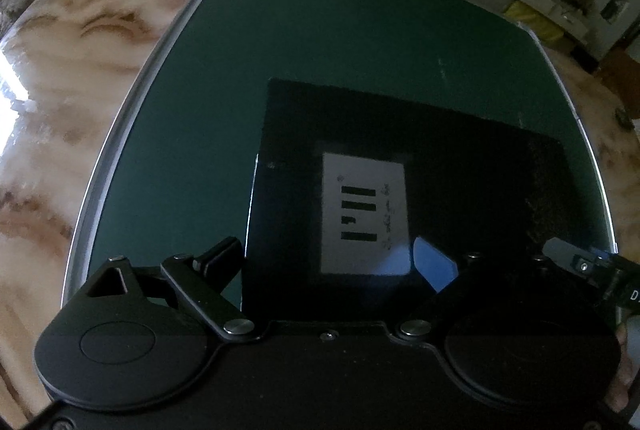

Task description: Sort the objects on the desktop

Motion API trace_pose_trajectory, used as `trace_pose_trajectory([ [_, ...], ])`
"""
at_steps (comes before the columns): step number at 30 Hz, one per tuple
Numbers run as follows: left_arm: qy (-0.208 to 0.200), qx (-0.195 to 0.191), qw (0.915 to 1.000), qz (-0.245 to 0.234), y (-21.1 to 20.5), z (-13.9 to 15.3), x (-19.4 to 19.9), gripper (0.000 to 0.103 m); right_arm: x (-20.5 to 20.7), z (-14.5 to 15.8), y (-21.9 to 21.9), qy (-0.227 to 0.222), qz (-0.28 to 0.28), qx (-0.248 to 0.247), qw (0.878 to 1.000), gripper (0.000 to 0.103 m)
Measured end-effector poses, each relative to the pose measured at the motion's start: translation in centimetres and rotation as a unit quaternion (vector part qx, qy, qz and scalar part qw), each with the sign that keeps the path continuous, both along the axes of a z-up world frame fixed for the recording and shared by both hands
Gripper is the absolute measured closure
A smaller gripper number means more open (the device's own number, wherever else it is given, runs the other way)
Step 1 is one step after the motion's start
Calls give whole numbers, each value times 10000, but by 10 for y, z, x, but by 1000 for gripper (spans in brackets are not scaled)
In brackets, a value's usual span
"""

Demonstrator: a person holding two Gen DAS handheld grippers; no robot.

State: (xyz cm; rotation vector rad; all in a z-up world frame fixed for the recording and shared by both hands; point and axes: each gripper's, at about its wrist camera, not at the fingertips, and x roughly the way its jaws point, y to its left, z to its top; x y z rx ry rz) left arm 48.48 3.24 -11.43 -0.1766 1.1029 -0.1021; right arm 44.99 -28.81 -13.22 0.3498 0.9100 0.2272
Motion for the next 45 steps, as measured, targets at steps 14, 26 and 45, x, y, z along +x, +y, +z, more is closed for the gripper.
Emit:
trace_pose_trajectory([
  [14, -88, -48, 9995, -313, 0, 1, 6, 12, 7, 1, 1, 85, -5, 131, 9999, 20],
  [26, -80, 184, 9990, -405, -5, 19, -17, 13, -14, 16, 5, 167, 4, 38, 9999, 20],
  [45, -39, 313, 9987, -412, -7, 77, -92, 13, -83, 73, 18, 290, -41, -42, 9996, 21],
])
